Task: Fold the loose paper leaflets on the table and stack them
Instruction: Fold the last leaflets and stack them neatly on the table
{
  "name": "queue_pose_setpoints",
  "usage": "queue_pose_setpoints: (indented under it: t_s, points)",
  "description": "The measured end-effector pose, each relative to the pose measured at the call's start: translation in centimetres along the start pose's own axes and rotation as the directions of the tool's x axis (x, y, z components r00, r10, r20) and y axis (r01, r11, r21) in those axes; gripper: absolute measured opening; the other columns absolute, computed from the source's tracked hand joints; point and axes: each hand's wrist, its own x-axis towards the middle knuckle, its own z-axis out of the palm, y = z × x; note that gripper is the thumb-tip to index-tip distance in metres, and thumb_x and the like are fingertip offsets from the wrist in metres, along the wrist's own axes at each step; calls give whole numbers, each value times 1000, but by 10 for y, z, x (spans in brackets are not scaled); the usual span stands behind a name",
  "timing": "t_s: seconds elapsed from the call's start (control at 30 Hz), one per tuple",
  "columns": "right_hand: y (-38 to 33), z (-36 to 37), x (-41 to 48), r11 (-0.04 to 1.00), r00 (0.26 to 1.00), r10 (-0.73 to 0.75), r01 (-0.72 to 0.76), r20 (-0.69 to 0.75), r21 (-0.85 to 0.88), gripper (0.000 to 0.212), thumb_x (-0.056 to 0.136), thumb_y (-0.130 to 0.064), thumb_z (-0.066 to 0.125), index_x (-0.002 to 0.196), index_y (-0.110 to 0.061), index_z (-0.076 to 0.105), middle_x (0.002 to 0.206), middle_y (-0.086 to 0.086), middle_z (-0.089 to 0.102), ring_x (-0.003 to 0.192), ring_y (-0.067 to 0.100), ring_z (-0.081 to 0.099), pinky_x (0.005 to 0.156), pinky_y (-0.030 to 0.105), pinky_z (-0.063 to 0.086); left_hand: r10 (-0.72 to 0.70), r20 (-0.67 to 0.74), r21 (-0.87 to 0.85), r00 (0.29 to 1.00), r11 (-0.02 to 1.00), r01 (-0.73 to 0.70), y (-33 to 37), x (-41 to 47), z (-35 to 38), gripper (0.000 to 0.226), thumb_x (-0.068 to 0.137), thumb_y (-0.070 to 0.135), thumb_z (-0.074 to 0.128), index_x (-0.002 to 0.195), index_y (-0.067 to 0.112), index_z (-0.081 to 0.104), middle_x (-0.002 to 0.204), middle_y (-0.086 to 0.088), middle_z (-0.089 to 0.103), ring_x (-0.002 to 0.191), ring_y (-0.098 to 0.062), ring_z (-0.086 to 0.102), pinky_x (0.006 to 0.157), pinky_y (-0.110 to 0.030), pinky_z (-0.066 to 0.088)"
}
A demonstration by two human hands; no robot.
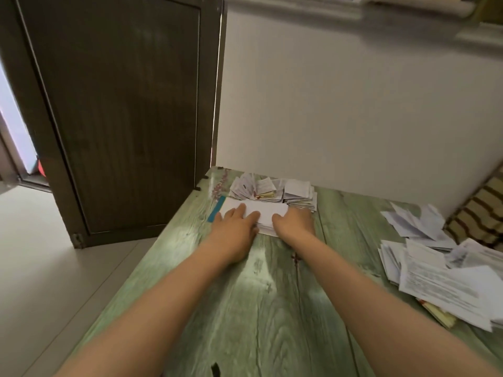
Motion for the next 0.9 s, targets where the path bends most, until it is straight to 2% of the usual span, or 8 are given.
queue_pose_setpoints:
  t_s: [0.17,0.27,0.47,0.53,0.6,0.67,0.8,0.9]
  points:
    - [0,-11,5,989,999,-32,29,18,147,49,92,-38,47,133,-11,48,139,15,44,121,32,48,95,37,45,2,-104,-33,995,999,-5,2,-1,-5,55,99,47,30,149,28,17,159,-4,5,146,-22,0,115,-53,-6]
    - [0,-19,5,965,999,-37,32,16,262,48,94,-35,48,136,-12,46,141,13,42,123,31,47,97,35,42,14,-130,-12,991,1000,-15,6,0,-8,57,98,49,29,150,28,16,160,-3,5,147,-20,-1,115,-53,-9]
    - [0,-28,6,936,996,-70,85,-55,342,36,96,-31,47,122,-8,56,130,12,54,115,28,53,93,34,43,34,-155,-7,987,999,-35,11,-5,-12,58,99,49,27,150,25,16,160,-2,5,147,-18,-2,116,-52,-9]
    - [5,-37,0,921,990,-100,129,-96,367,30,96,-26,47,117,-8,60,124,9,59,108,24,56,86,29,43,40,-170,-14,985,999,-43,15,-11,-15,57,99,49,27,150,25,17,159,-1,6,147,-17,-2,116,-51,-10]
    - [13,-51,-18,906,981,-152,188,-123,380,26,96,-21,48,114,-7,61,110,3,62,97,18,56,75,21,37,72,-178,-11,981,997,-76,21,-22,-16,57,99,49,28,149,24,19,159,0,7,146,-16,-3,115,-49,-11]
    - [32,-66,-47,873,963,-227,267,-147,407,23,95,-16,51,112,-6,63,102,2,61,92,14,55,70,16,34,115,-166,-2,979,993,-117,36,-36,-16,57,98,50,29,149,25,20,159,1,7,146,-15,-3,115,-47,-9]
    - [94,-85,-106,860,927,-296,364,-231,358,23,90,-10,57,112,-16,61,108,1,55,94,10,51,85,22,43,190,-110,13,976,982,-189,82,-62,-13,57,98,53,21,149,26,18,160,2,3,146,-14,-7,118,-43,-5]
    - [145,-103,-127,888,851,-237,385,-468,252,34,80,0,60,111,-13,61,110,3,54,104,19,51,94,36,45,238,-71,-47,969,969,-242,128,-71,-9,52,100,46,25,147,25,22,159,2,8,146,-14,-3,118,-43,-1]
